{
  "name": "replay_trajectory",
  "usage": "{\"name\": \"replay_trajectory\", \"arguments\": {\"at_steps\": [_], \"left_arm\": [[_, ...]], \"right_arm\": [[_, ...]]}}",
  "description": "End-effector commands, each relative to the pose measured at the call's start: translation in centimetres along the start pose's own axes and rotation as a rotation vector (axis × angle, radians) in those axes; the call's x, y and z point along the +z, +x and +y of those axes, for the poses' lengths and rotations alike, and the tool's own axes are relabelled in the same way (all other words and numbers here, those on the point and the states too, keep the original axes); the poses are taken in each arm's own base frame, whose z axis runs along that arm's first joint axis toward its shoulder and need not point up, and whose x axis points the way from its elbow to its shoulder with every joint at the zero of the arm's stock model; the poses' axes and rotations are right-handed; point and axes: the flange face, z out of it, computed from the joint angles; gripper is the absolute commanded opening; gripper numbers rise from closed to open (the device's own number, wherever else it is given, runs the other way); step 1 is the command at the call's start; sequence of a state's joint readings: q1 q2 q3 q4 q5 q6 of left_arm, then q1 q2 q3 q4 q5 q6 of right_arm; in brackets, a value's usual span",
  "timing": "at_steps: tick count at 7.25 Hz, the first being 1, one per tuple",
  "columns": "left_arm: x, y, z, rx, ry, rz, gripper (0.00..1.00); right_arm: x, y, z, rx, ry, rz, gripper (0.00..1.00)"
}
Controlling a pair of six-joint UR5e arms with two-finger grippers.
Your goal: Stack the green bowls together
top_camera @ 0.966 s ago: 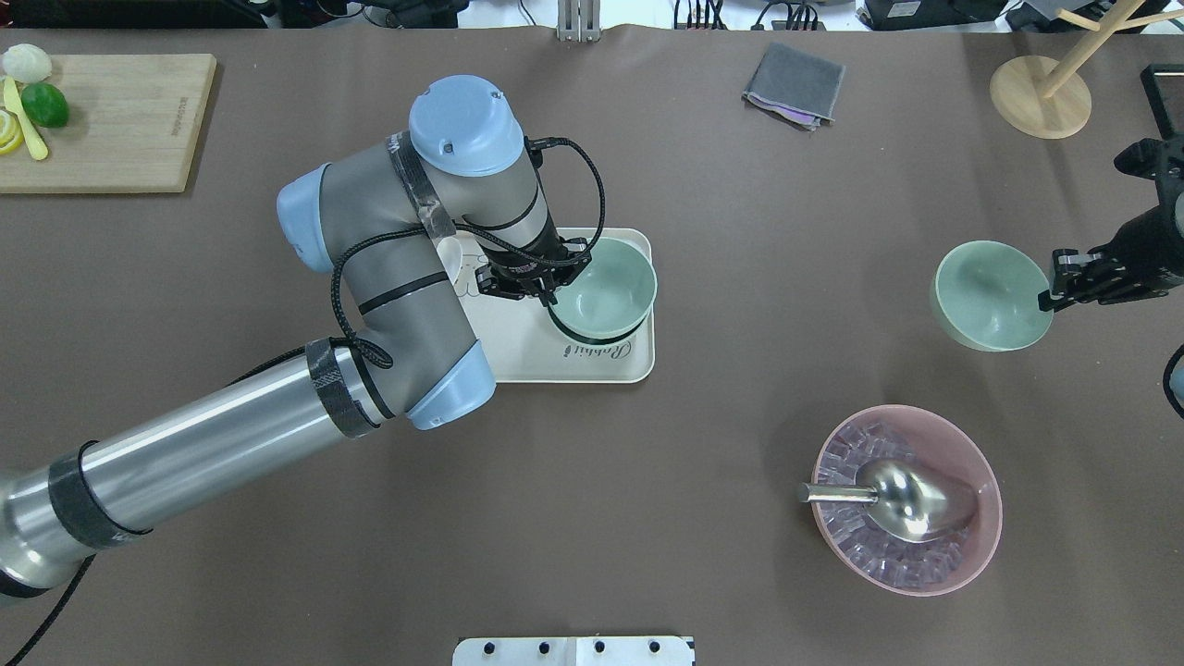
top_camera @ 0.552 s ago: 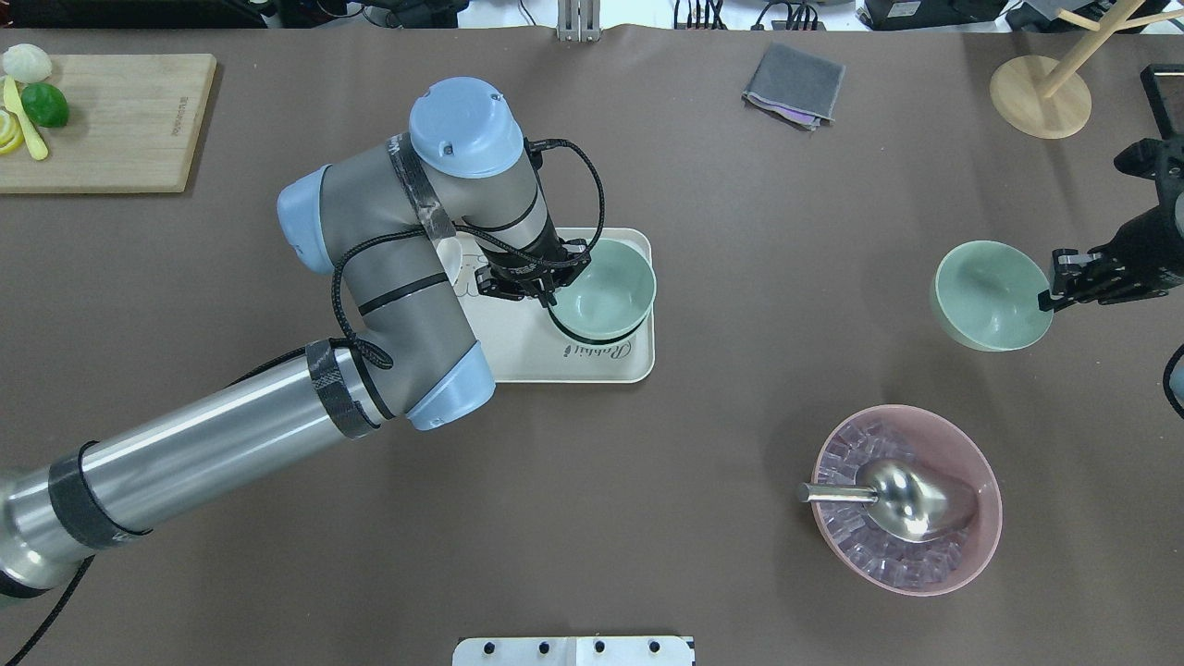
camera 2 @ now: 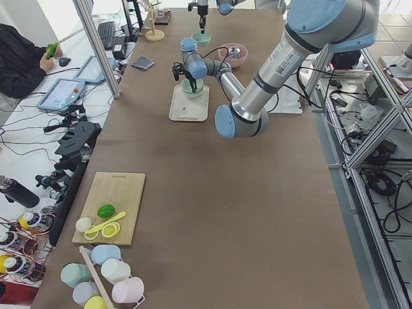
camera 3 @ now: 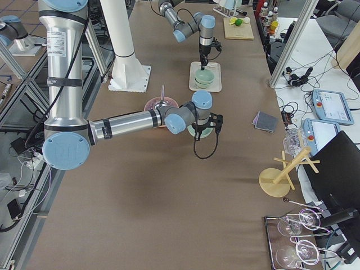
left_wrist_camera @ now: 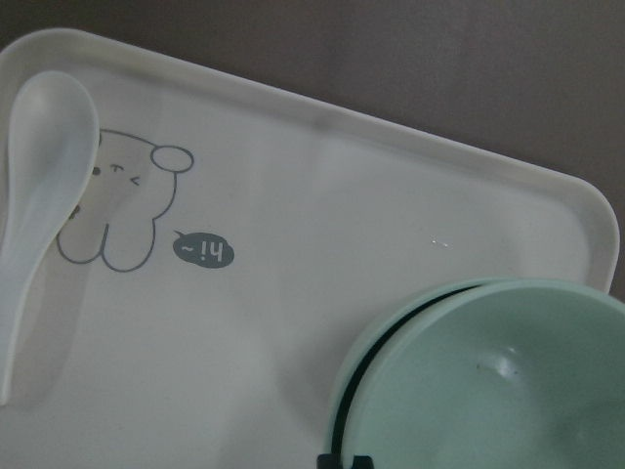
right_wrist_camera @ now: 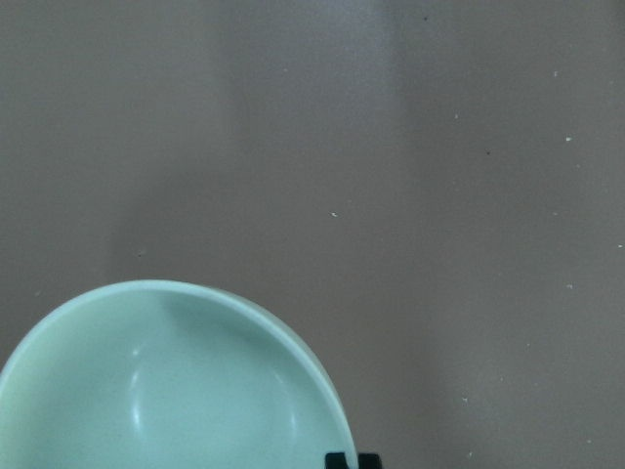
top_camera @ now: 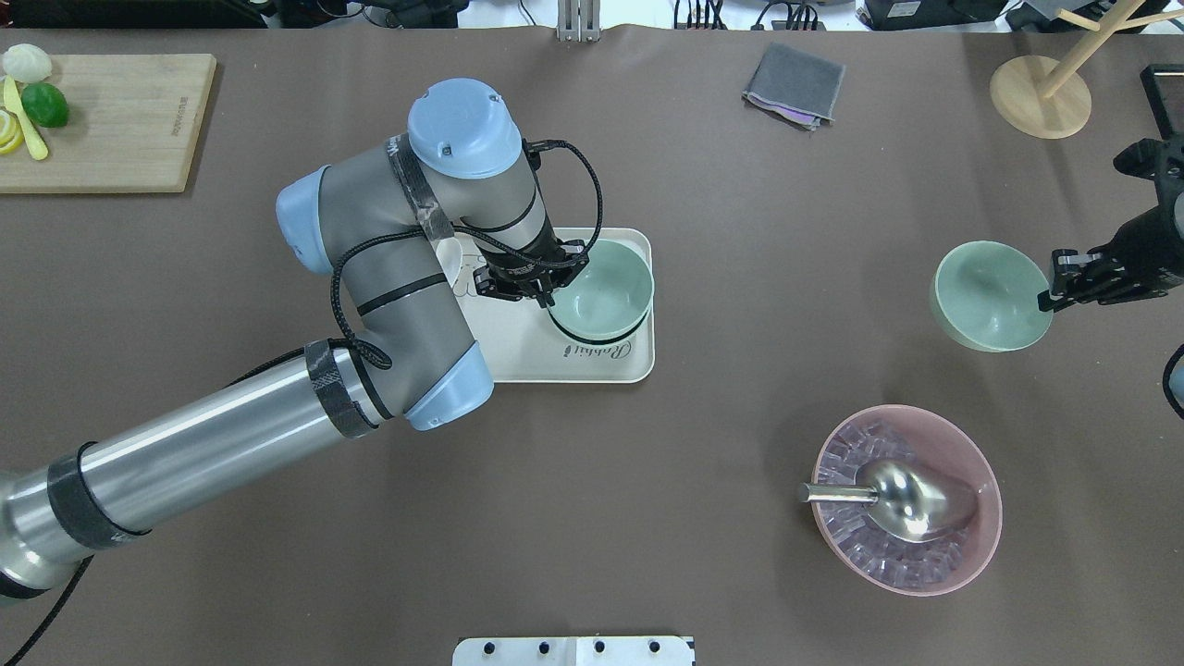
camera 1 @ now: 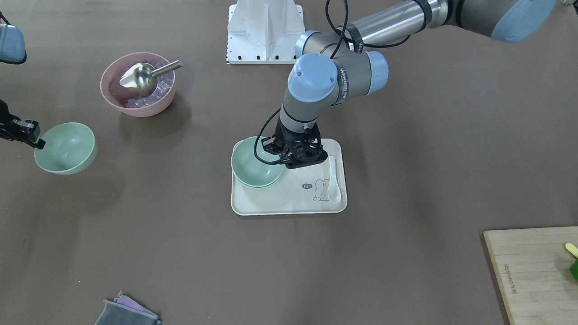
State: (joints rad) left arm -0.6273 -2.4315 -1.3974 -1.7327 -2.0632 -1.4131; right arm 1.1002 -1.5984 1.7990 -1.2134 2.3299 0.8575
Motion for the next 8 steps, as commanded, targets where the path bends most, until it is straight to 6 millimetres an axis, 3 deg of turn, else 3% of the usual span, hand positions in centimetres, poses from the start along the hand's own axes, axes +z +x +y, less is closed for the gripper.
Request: {"name": "replay_trajectory", "arguments": {"at_steps": [1,8], "left_arm": [[0.08,-0.01,-0.05,0.000,0.000,0.002,0.00],[0.29,-0.03,-0.16,0.004,0.001,0.007,0.00]], "right_arm": [[0.00,-0.02,0.01,0.000,0.000,0.000,0.00],[-0.05,-0.08,0.03,0.000,0.001,-0.001,0.00]]}}
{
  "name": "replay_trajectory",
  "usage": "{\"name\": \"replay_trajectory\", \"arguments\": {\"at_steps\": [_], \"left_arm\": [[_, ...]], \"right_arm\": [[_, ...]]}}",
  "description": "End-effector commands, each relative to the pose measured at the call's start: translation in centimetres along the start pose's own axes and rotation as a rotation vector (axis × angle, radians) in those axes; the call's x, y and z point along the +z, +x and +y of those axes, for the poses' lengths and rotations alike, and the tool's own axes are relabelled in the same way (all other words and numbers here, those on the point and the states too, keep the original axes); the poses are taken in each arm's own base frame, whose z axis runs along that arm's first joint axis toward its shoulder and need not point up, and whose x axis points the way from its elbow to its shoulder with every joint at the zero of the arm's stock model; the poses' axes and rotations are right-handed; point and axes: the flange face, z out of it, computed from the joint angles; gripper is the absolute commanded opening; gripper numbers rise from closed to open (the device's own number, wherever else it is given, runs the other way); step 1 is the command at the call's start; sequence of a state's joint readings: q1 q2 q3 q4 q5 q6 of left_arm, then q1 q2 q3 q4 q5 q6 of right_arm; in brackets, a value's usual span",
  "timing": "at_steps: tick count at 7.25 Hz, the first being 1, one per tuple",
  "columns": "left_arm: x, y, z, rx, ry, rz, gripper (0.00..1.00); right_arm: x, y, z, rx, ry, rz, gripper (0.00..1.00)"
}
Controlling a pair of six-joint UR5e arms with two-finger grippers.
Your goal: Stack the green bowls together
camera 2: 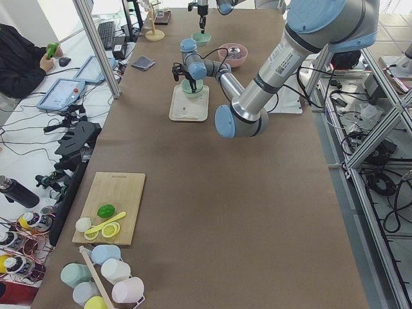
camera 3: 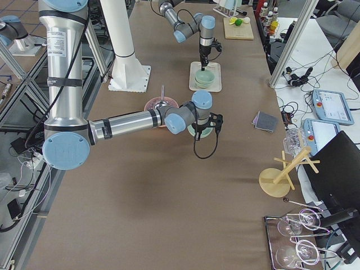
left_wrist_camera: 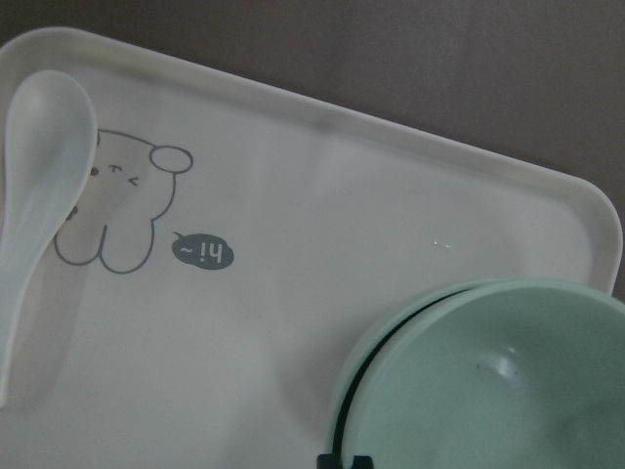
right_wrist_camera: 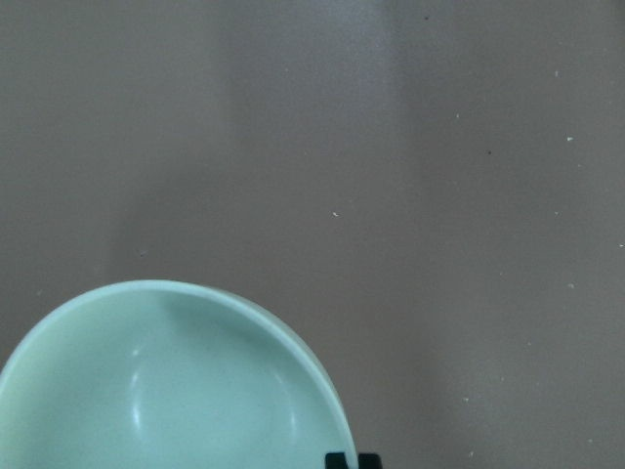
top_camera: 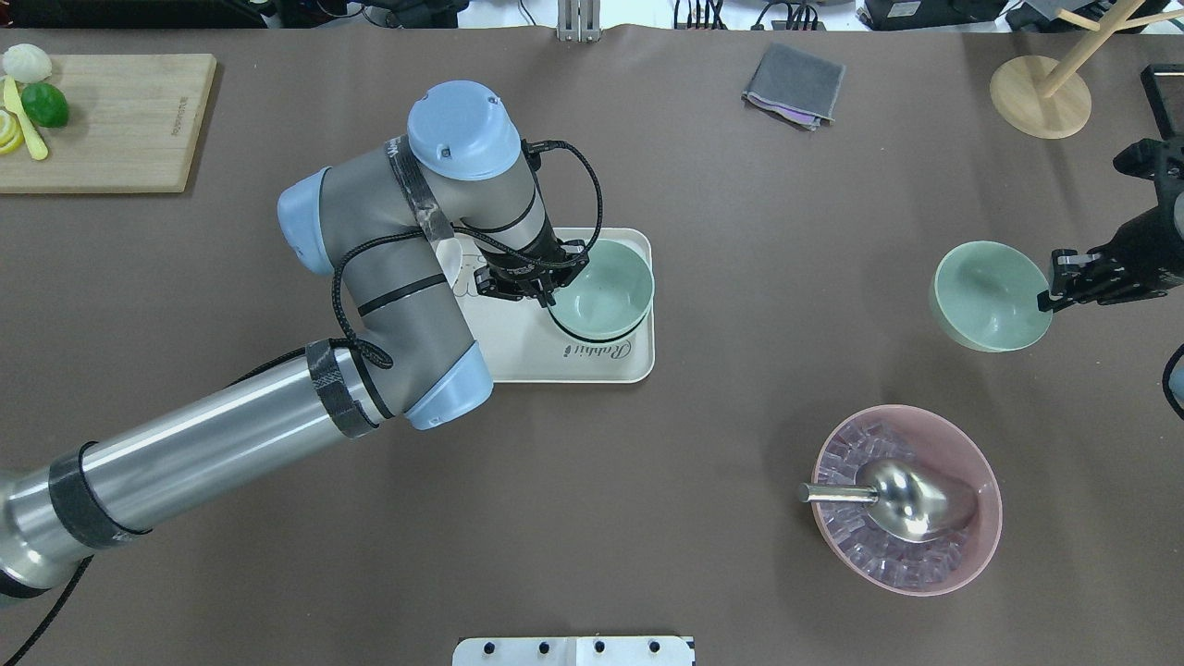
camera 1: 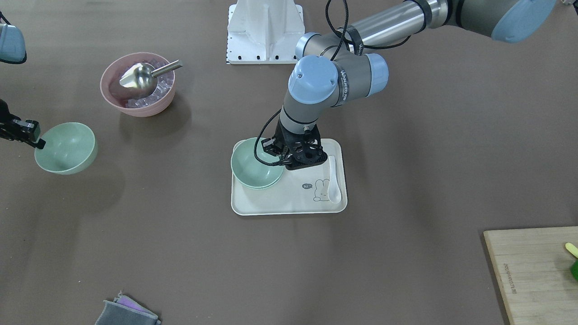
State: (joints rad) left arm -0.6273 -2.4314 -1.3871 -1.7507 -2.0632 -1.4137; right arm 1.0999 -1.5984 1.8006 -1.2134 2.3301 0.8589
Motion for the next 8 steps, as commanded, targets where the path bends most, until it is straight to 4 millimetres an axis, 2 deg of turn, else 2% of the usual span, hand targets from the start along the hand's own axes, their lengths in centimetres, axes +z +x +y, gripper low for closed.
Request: {"name": "replay_trajectory", "arguments": {"at_steps": [1,8], "left_arm": [[0.07,-0.03,-0.04,0.000,0.000,-0.001,0.00],[0.44,-0.19,-0.22,-0.001,0.023,-0.009,0.00]], "right_arm": [[0.04,-0.05,0.04,-0.001,-0.001,0.000,0.00],[0.15,0.06,0.00,0.001,-0.002,0.002,0.00]]}}
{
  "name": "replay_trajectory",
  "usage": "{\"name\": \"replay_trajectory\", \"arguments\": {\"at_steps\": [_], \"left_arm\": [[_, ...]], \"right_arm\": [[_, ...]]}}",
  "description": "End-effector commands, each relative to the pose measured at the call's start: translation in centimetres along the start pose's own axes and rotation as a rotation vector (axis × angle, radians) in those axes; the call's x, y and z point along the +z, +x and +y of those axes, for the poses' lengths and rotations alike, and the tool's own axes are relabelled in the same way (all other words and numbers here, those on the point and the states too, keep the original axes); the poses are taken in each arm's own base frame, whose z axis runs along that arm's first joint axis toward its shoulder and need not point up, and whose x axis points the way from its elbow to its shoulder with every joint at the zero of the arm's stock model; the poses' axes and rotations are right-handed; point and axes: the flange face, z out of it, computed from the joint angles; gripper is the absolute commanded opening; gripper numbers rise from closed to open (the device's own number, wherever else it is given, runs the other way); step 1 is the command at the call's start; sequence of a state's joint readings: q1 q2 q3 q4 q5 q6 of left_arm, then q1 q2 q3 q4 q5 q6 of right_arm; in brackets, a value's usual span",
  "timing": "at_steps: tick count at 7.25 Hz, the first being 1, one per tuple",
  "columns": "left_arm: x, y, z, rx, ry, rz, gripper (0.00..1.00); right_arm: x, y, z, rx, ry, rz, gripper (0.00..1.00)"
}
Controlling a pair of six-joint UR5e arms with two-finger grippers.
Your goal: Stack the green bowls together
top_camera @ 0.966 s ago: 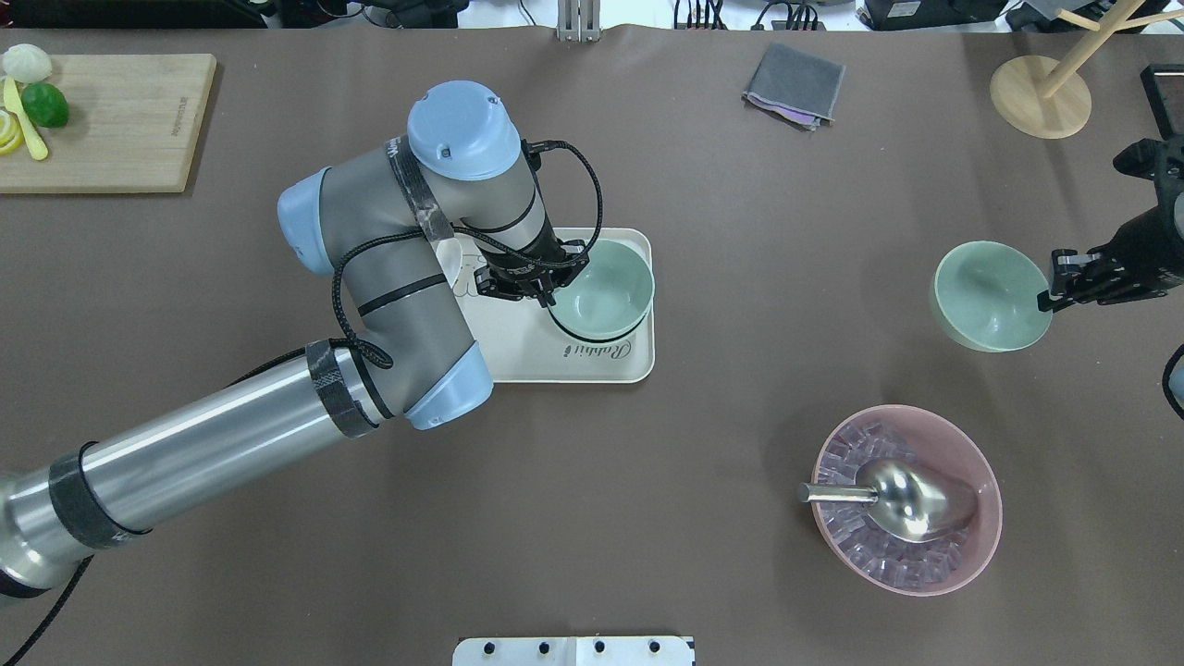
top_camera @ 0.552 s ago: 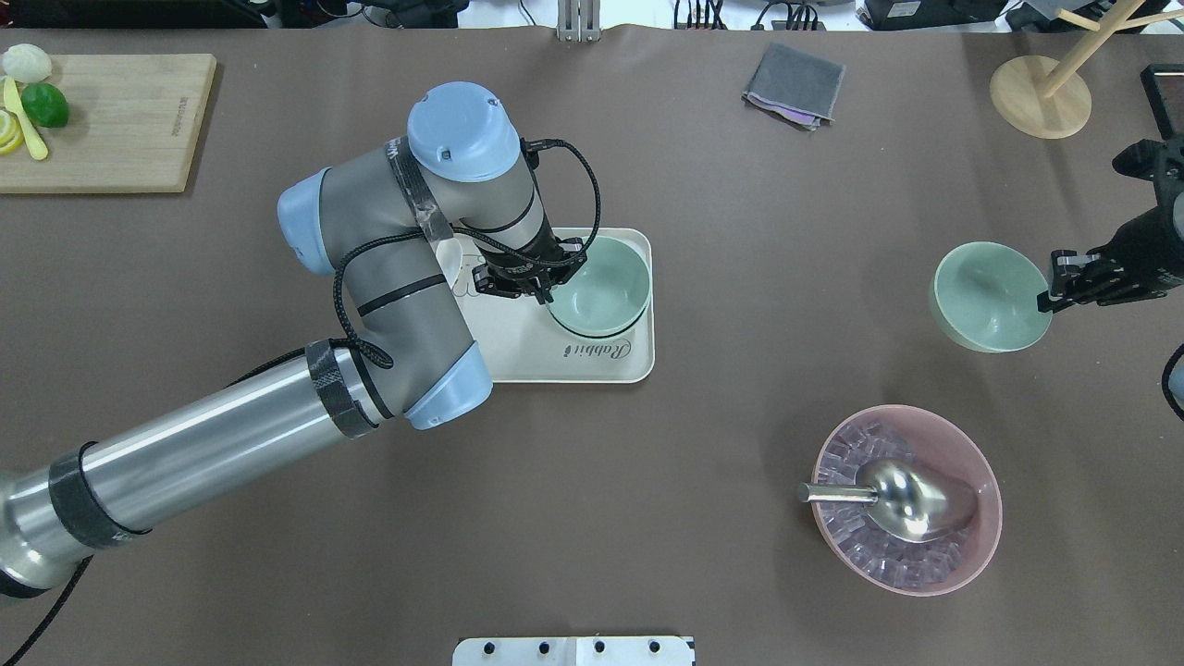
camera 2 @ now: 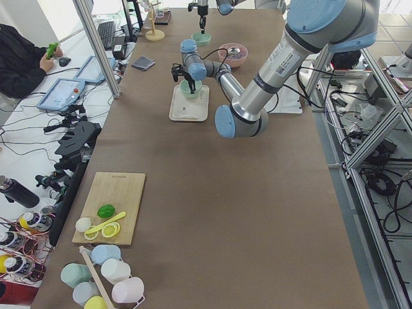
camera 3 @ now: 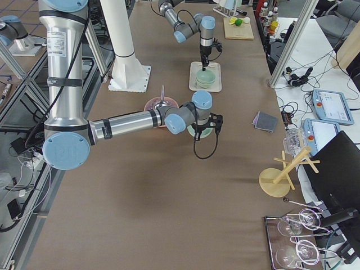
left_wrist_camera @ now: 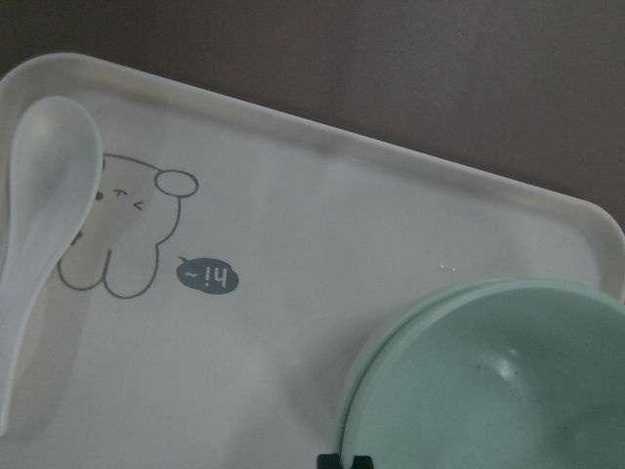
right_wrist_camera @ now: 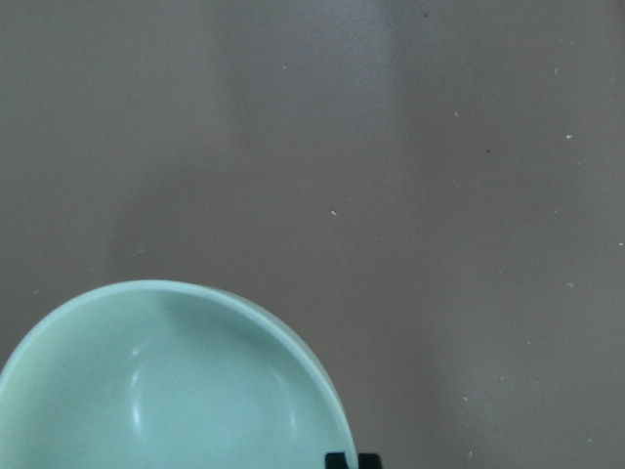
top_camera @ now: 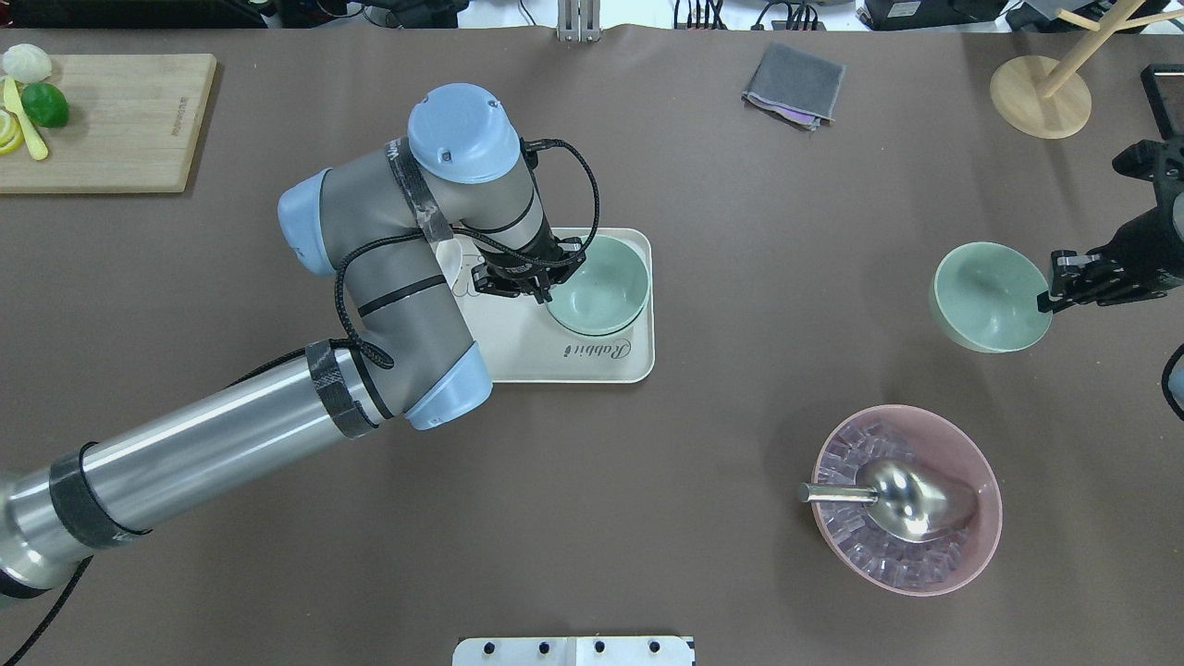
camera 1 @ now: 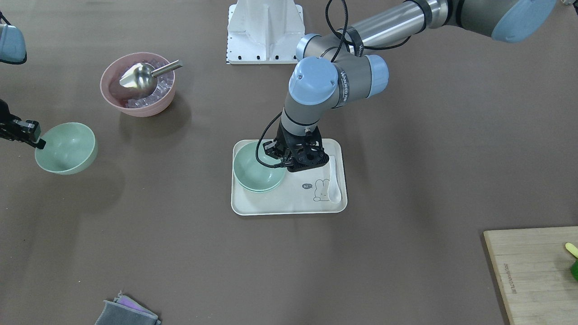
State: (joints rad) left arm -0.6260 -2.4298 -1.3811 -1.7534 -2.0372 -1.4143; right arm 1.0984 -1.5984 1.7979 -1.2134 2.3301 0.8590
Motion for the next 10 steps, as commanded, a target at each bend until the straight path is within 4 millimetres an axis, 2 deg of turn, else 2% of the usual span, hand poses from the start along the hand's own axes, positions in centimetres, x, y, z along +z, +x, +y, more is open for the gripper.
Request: {"name": "replay_trajectory", "arguments": {"at_steps": [1,10], "left_arm": [[0.15,0.04,0.19,0.002,-0.003,-0.001,0.00],[0.39,0.23,0.55,0.007,0.007,-0.003,0.00]], "right_arm": [[0.05,0.06,-0.02,0.001,-0.001,0.001,0.00],[0.06,0.06,-0.02,0.001,-0.001,0.001,0.00]]}}
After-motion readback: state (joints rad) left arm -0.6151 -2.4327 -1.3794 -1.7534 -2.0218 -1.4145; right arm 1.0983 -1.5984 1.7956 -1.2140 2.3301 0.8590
